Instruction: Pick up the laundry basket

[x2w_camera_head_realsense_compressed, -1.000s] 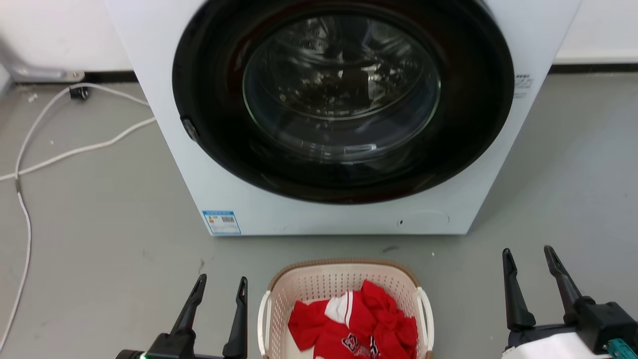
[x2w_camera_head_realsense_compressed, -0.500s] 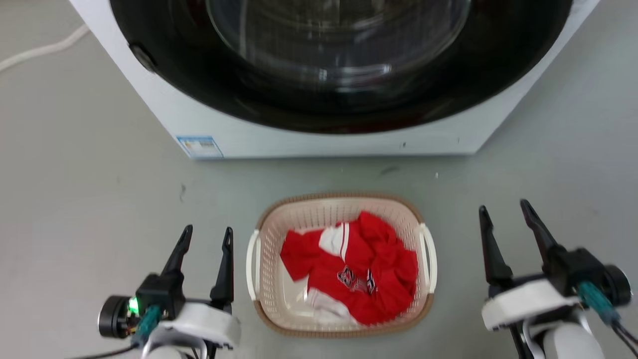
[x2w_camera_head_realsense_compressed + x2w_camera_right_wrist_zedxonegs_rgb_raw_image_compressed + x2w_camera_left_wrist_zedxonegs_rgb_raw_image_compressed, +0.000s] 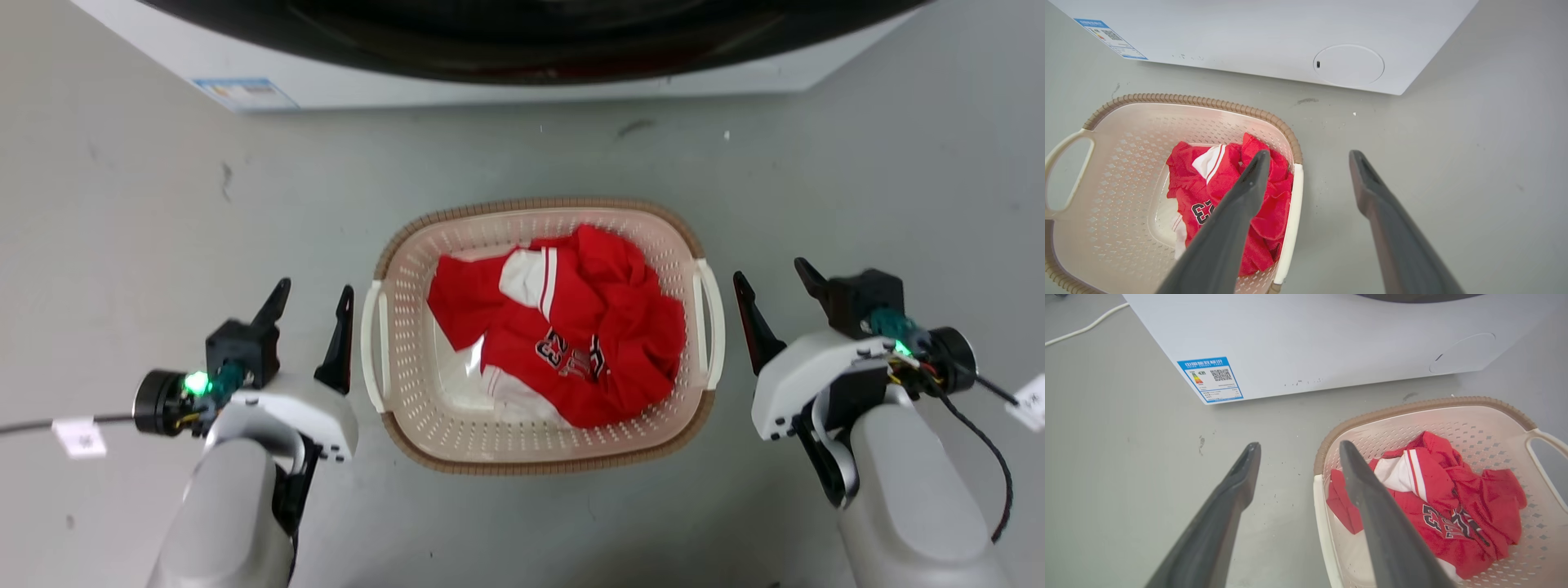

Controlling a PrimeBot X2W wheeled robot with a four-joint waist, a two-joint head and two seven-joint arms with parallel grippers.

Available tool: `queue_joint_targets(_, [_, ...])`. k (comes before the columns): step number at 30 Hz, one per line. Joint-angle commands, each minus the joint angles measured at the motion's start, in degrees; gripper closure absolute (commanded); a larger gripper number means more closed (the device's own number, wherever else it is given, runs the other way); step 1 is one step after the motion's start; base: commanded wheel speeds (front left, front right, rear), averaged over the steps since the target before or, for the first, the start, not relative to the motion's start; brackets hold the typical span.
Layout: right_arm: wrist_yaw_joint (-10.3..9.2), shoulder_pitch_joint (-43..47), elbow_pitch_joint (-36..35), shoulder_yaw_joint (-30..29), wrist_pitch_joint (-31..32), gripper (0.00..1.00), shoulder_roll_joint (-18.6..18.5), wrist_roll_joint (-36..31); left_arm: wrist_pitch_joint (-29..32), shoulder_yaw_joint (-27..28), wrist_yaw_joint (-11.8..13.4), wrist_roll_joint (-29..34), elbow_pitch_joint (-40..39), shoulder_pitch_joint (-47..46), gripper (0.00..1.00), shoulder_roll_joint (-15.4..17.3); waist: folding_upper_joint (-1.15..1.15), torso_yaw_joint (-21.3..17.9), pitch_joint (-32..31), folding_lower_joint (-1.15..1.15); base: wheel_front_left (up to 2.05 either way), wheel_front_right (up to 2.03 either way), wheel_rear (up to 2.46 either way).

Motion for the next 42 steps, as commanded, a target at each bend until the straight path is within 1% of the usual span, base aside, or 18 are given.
queue_joint_targets(1, [-0.05, -1.95, 1.58, 0.12, 0.54, 0.0, 0.0, 0.56, -0.16, -0.6, -0.06, -0.62, 1.73, -2.13, 0.0, 0.52, 0.0, -0.42, 3.43, -0.01, 0.0, 0.0, 0.0])
queue_joint_targets(5, [-0.04, -6.38, 8.33, 0.39, 2.58, 0.0, -0.01, 1.57, 0.14, -6.22, -0.11, -3.42, 10.29, -7.74, 0.0, 1.4, 0.0, -0.26, 5.94, -0.01, 0.0, 0.0, 0.0])
queue_joint_targets(8, [-0.04, -9.37, 12.94, 0.7, 3.54, 0.0, 0.0, 3.58, 1.95, -11.55, -0.13, -6.48, 15.49, -11.94, 0.0, 2.5, 0.0, -0.08, 7.38, -0.01, 0.0, 0.0, 0.0])
queue_joint_targets(11, [-0.04, -12.37, 16.98, 2.13, 4.21, 0.0, 0.03, 4.12, 4.26, -16.71, -0.14, -10.87, 19.1, -15.01, 0.0, 3.16, 0.0, 0.07, 8.82, -0.01, 0.0, 0.0, 0.0])
queue_joint_targets(14, [-0.04, -15.03, 20.73, 4.3, 5.45, 0.0, 0.0, 6.63, 6.1, -21.53, -0.07, -14.57, 21.32, -17.99, 0.0, 5.11, 0.0, 0.06, 10.21, -0.01, 0.0, 0.0, 0.0])
queue_joint_targets(20, [-0.04, -20.57, 27.19, 8.31, 8.55, 0.0, 0.0, 9.64, 11.42, -30.23, -0.08, -22.39, 23.38, -21.64, 0.0, 7.67, 0.0, 0.13, 12.57, -0.01, 0.0, 0.0, 0.0])
queue_joint_targets(23, [-0.04, -22.95, 29.99, 9.46, 9.51, 0.0, 0.0, 10.52, 14.12, -33.81, -0.08, -26.16, 23.48, -23.14, 0.0, 8.72, 0.0, 0.24, 13.46, -0.01, 0.0, 0.0, 0.0])
queue_joint_targets(27, [-0.04, -25.43, 33.41, 11.01, 10.41, 0.0, 0.0, 12.26, 16.07, -38.08, -0.06, -29.9, 23.26, -24.88, 0.0, 10.13, 0.0, 0.62, 14.48, -0.01, 0.0, 0.0, 0.0])
queue_joint_targets(29, [-0.04, -26.93, 34.94, 11.48, 10.46, 0.0, -0.04, 11.87, 16.43, -39.7, -0.04, -31.41, 23.26, -25.93, 0.0, 10.84, 0.0, 0.58, 15.19, -0.01, 0.0, 0.0, 0.0])
queue_joint_targets(33, [-0.04, -28.89, 37.29, 11.8, 10.71, 0.0, 0.0, 13.39, 16.54, -43.02, -0.04, -33.84, 23.54, -27.39, 0.0, 11.37, 0.0, 0.69, 15.94, -0.01, 0.0, 0.0, 0.0])
queue_joint_targets(41, [-0.04, -30.52, 40.05, 14.26, 10.03, 0.0, 0.0, 14.97, 15.79, -48.36, -0.05, -37.71, 24.75, -29.16, 0.0, 11.28, 0.0, 1.09, 16.13, -0.01, 0.0, 0.0, 0.0])
queue_joint_targets(42, [-0.04, -30.53, 40.28, 14.54, 10.05, 0.15, 0.0, 15.39, 15.85, -48.87, -0.05, -38.45, 24.89, -29.21, 0.0, 11.13, 0.0, 1.12, 16.05, -0.01, 0.0, 0.0, 0.0])
